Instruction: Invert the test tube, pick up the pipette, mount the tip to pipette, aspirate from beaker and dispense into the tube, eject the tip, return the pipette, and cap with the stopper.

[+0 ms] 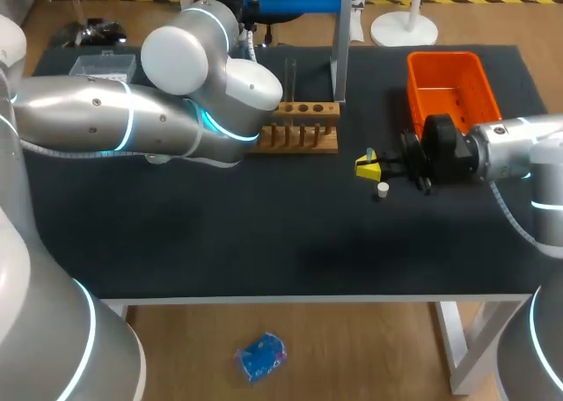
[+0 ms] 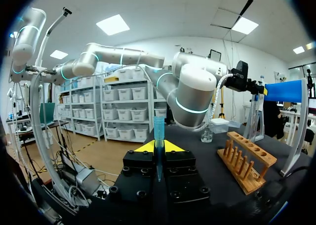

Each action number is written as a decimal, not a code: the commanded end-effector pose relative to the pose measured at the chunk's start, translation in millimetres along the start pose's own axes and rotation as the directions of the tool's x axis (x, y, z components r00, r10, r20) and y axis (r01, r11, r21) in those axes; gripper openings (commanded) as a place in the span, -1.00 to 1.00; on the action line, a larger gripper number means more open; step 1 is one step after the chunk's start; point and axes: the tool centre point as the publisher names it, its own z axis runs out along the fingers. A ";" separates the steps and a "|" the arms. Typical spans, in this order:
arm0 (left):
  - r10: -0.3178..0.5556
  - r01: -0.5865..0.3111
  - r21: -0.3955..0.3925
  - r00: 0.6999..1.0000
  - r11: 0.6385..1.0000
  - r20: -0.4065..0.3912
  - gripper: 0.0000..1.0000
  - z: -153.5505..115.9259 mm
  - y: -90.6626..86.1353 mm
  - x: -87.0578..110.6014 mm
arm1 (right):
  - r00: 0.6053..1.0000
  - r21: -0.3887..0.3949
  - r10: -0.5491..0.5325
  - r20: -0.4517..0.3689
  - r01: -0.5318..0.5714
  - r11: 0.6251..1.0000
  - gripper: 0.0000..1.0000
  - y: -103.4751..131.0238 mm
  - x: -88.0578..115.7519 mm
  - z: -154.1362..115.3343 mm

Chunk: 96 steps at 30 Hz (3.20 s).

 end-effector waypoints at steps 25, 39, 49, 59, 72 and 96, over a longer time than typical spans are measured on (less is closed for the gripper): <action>-0.031 0.032 -0.005 0.998 0.999 0.055 -1.00 7.6 1.0 -4.5 | 1.000 0.002 0.000 0.000 0.000 1.000 -1.00 0.6 0.4 -0.4; -0.021 0.021 0.000 0.997 1.000 0.079 -1.00 -0.8 -9.7 -8.5 | 1.000 0.002 0.000 0.000 0.000 1.000 -1.00 0.6 0.4 -0.4; -0.004 0.003 0.012 0.996 1.000 0.090 -1.00 -4.3 -23.1 -8.7 | 1.000 0.002 0.000 0.000 0.000 1.000 -1.00 0.6 0.4 -0.4; -0.001 -0.002 0.028 0.995 1.000 0.103 -1.00 -6.9 -36.2 -10.3 | 1.000 0.002 0.000 0.000 0.000 1.000 -1.00 0.6 0.4 -0.4; 0.007 -0.011 0.036 0.994 0.999 0.106 -1.00 -11.3 -42.6 -9.8 | 1.000 0.002 0.000 0.000 0.000 1.000 -1.00 0.6 0.4 -0.4; 0.178 -0.147 0.105 0.896 0.983 -0.407 -1.00 -137.1 -71.3 20.6 | 1.000 0.002 0.000 0.000 0.000 1.000 -1.00 0.6 0.4 -0.4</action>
